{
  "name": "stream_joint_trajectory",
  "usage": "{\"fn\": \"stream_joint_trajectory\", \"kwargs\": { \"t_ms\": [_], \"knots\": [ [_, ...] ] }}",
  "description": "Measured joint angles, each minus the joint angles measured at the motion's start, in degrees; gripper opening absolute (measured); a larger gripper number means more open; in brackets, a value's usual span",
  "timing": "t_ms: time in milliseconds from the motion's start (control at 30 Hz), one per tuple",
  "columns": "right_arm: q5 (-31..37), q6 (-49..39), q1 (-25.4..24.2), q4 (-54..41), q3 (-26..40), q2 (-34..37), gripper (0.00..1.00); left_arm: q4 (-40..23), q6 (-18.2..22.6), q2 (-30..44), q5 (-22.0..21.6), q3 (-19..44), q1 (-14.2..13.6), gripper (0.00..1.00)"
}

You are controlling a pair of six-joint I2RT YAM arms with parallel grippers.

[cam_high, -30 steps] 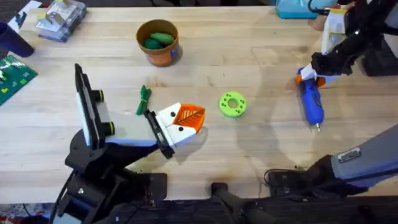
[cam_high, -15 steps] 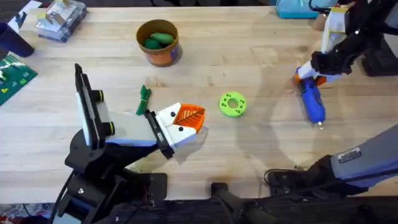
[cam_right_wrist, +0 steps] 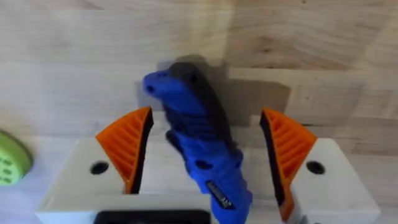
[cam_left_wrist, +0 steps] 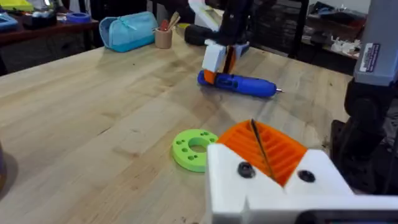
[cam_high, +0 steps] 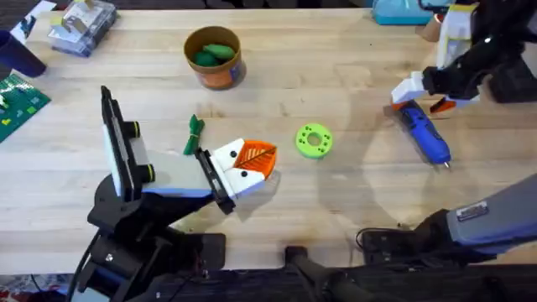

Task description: Pick up the gripper from the table and insert it into the empty holder that is missing its gripper. Then pick up a screw, insert it into the mounting hole, and use the screwdriver to tighten it. Finally, clean up the table by picking up the vegetable and placing it into the bucket.

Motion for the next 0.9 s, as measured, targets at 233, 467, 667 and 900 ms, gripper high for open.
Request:
{"fn": "stream_joint_trajectory", "kwargs": {
  "t_ms": [233, 467, 667, 900],
  "knots": [
    [-5.55, -4.04, 0.19, -1.54, -0.01, -8.83, 0.995, 0.00, 0.00, 0.01, -0.01, 0.00, 0.00, 0.018],
    [-9.08, -5.80, 3.04, -3.06, -0.01, -12.23, 0.995, 0.00, 0.00, 0.02, -0.01, 0.00, 0.00, 0.018],
    [-7.69, -6.15, 5.58, -8.37, -0.01, -12.23, 0.995, 0.00, 0.00, 0.01, 0.01, 0.00, 0.00, 0.018],
    [1.07, -7.10, 6.73, -12.84, -0.01, -12.23, 0.995, 0.00, 0.00, 0.02, 0.01, 0.00, 0.00, 0.018]
  ]
}}
